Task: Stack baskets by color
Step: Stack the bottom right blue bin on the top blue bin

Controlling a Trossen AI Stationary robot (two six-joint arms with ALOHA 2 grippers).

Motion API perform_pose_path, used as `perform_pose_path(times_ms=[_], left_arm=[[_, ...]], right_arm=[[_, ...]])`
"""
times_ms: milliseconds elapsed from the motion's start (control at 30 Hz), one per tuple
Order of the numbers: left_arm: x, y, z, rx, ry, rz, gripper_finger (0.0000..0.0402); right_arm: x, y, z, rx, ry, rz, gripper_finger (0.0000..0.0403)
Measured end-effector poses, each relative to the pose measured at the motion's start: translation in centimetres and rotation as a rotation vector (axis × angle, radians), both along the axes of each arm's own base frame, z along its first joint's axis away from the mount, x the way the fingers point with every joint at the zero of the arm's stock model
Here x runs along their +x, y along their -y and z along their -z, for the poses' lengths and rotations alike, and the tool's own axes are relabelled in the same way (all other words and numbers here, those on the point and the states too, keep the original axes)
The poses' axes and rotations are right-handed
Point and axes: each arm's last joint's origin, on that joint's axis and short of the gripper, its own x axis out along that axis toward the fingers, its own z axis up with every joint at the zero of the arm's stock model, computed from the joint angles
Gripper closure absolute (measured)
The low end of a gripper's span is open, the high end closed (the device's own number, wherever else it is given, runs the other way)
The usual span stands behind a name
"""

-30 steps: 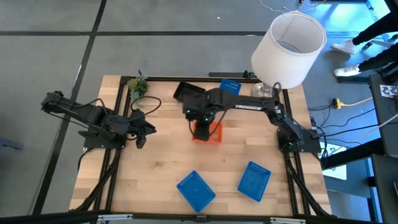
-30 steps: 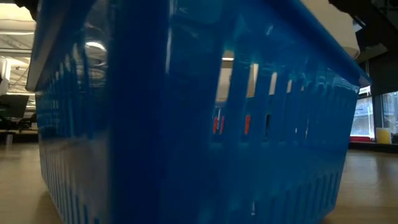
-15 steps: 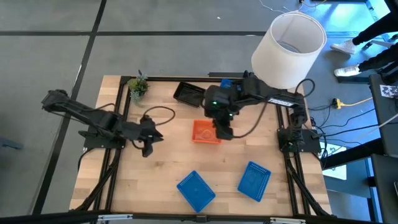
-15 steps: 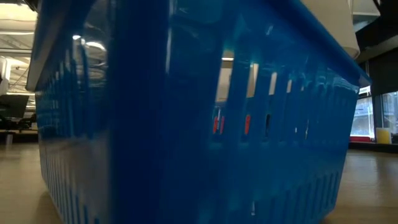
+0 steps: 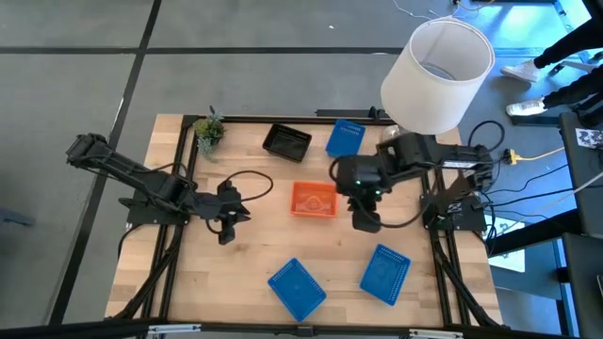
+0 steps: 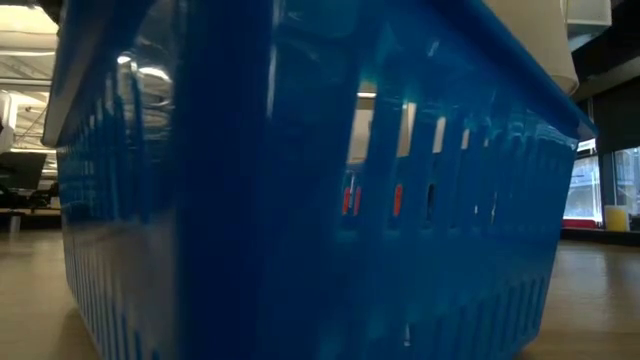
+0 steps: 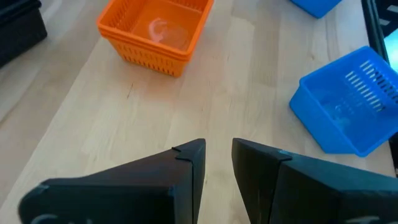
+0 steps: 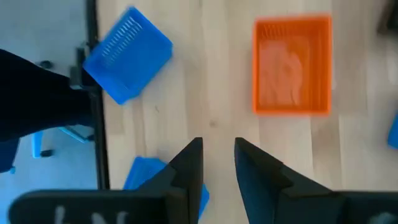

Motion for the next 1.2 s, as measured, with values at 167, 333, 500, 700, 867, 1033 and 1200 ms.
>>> perform_pose_path(times_ms=[167,333,500,700,867,1033,1200], left_arm=[[0.1,0.0,-0.1,-0.008,0.017,0.001,0.0331],[0.1,0.0,-0.1,-0.008,0.018,-0.002,0.0331],[0.1,0.0,-0.2,-0.023,0.022,-0.026,0.0331],[0.2,-0.1,-0.2,-0.028,0.041,-0.08,0.0331],[0.3,-0.2,-0.3,-0.075,0.059,-0.115,0.0331],[0.6,-0.5,-0.5,-0.11,0.087,-0.153,0.0331],[0.9,-0.9,-0.8,-0.128,0.124,-0.176,0.0331]], right_arm=[[-2.7,0.3,2.5,-0.009,-0.127,0.203,0.0313],[-5.0,0.6,6.1,0.069,-0.25,0.412,0.0313],[-6.3,0.5,10.3,0.205,-0.328,0.461,0.0313],[-6.8,0.0,15.4,0.306,-0.415,0.512,0.0313],[-8.0,-0.5,19.3,0.286,-0.508,0.554,0.0313],[-8.0,-1.1,21.0,0.308,-0.457,0.519,0.0313],[-8.4,-1.6,22.1,0.281,-0.45,0.507,0.0313]])
